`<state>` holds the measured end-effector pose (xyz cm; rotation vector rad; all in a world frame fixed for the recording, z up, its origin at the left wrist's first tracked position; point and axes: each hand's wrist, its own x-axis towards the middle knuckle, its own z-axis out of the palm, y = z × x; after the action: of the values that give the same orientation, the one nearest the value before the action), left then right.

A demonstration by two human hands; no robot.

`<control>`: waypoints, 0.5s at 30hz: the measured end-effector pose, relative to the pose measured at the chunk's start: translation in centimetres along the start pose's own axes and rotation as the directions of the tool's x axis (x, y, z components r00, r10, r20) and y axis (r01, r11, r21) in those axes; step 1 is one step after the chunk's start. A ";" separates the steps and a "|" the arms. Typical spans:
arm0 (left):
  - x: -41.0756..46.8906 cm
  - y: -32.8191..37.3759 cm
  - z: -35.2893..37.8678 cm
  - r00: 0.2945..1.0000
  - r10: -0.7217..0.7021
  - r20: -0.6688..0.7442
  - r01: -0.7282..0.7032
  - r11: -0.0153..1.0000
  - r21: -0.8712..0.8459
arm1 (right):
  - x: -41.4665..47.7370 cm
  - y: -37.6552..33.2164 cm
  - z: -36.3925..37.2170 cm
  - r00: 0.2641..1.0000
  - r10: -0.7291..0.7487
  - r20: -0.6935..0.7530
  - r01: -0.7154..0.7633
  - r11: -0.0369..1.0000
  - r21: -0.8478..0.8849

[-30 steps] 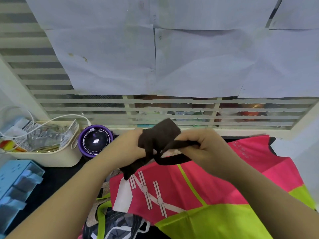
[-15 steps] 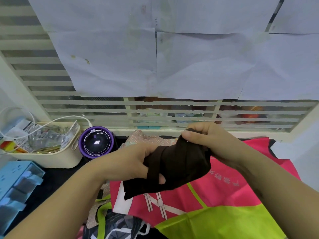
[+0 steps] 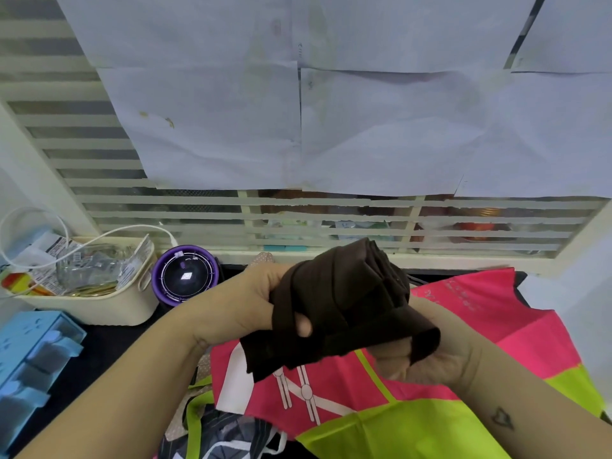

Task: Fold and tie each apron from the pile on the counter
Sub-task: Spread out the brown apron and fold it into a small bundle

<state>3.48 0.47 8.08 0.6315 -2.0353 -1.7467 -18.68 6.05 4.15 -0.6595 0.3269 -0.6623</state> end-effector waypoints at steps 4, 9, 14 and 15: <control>0.4 -0.6 0.4 0.989 0.006 -0.151 -0.034 0.983 -0.182 | 0.0 0.8 1.3 0.985 0.091 -0.145 -0.102 0.992 -0.069; 1.0 1.3 1.1 0.984 0.007 0.176 -0.005 1.000 -0.009 | 2.9 0.0 1.1 0.929 -0.066 -0.364 -0.062 0.942 -0.329; 2.2 1.1 2.2 0.865 -0.366 0.342 0.254 0.909 0.329 | 4.6 -6.0 3.5 0.900 -0.155 -0.407 -0.229 0.627 -0.745; 2.3 0.7 2.1 0.859 -0.409 0.307 0.282 0.880 0.382 | 4.6 -6.8 4.4 0.904 -0.211 -0.373 -0.240 0.473 -0.848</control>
<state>0.34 0.99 8.44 0.8677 -2.6579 -1.8584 -16.28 0.94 11.61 -1.5309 1.1645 -0.5830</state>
